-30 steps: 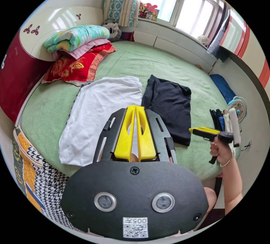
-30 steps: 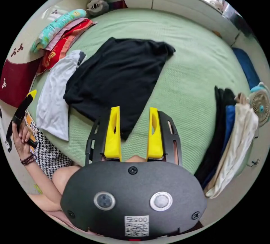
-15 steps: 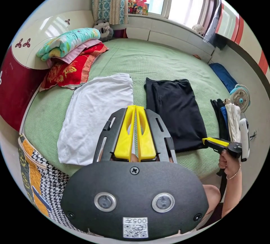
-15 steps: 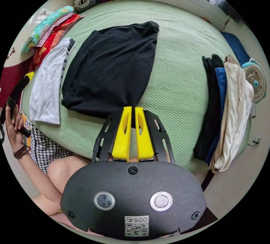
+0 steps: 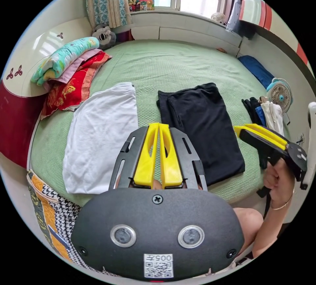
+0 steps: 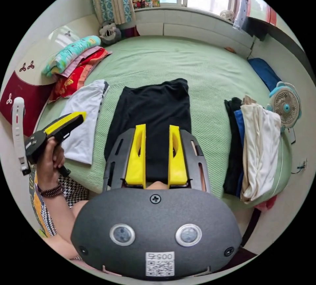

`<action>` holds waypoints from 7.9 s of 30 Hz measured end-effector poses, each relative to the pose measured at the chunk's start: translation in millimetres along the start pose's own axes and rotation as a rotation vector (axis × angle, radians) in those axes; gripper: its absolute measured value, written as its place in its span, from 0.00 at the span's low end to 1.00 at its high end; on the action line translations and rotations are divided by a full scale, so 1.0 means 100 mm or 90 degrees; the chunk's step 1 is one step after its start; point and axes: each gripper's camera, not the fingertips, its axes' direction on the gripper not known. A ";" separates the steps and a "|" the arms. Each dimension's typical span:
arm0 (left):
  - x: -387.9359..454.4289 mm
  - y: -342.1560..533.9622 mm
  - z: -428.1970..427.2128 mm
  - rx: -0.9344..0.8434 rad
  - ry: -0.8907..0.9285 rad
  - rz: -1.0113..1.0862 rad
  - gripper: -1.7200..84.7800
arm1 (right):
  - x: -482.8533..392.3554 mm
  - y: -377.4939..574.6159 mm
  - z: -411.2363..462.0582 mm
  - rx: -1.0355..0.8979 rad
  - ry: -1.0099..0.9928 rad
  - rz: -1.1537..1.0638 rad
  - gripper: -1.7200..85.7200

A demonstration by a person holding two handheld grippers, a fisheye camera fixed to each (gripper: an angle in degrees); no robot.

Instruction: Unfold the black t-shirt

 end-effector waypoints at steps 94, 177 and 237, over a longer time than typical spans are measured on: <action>0.30 0.75 0.07 0.169 0.016 0.028 0.02 | 0.05 1.49 -0.26 0.148 -0.016 0.010 0.01; -0.55 0.20 0.24 0.056 -0.001 -0.008 0.02 | -0.98 -0.54 1.45 -0.075 -0.133 -0.134 0.16; -0.25 -0.88 1.69 -0.144 0.182 0.082 0.19 | 0.96 1.77 -0.33 0.271 0.221 0.383 0.01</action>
